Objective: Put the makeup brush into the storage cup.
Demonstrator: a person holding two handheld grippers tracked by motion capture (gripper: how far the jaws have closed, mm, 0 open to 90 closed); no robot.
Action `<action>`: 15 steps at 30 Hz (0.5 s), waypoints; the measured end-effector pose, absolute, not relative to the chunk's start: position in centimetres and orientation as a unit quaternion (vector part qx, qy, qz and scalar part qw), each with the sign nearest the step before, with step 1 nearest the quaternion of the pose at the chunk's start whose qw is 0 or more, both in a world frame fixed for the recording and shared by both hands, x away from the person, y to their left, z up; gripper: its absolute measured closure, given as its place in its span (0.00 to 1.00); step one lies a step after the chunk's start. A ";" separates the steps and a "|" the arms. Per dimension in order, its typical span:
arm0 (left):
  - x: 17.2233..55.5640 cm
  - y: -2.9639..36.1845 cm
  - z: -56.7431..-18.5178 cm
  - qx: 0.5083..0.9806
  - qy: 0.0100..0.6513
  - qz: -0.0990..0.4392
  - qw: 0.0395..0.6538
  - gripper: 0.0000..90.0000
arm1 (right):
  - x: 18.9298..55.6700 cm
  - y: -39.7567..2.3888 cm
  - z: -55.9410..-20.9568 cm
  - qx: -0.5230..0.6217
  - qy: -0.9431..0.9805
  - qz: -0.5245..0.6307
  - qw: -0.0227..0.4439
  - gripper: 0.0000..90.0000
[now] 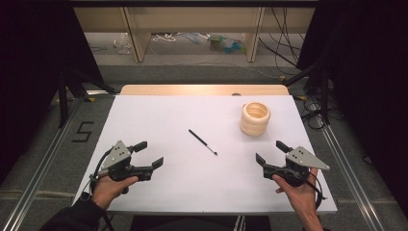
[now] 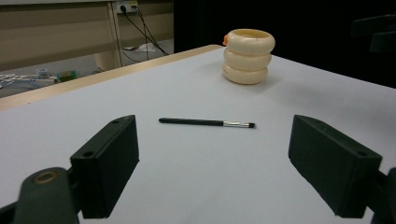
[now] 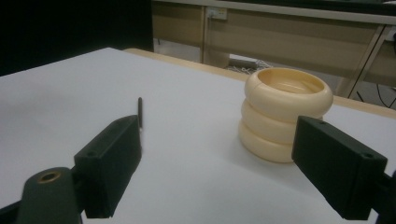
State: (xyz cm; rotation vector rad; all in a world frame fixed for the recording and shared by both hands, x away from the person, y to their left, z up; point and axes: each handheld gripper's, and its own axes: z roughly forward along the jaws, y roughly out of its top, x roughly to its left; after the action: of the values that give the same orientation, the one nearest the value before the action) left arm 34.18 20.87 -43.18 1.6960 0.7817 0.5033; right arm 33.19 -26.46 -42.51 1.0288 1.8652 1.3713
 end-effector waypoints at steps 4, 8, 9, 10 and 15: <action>34.2 20.8 -43.2 0.723 0.330 0.215 0.567 0.18 | 33.2 -26.4 -42.5 0.386 0.704 0.516 0.299 0.19; 34.2 20.8 -43.2 0.722 0.333 0.213 0.567 0.18 | 33.3 -26.4 -42.4 0.385 0.704 0.520 0.292 0.20; 34.2 20.8 -43.2 0.722 0.333 0.214 0.567 0.18 | 33.4 -26.3 -42.3 0.384 0.706 0.518 0.293 0.19; 34.2 20.8 -43.3 0.722 0.334 0.213 0.567 0.18 | 33.4 -26.3 -42.3 0.384 0.706 0.518 0.293 0.19; 34.2 20.8 -43.3 0.723 0.332 0.214 0.567 0.18 | 33.8 -26.1 -42.1 0.383 0.718 0.513 0.272 0.18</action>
State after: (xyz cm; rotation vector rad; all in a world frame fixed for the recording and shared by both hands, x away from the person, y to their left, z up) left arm 34.21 20.79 -43.27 1.6998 0.7800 0.5020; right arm 33.84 -26.05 -42.09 1.0321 1.9342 1.3817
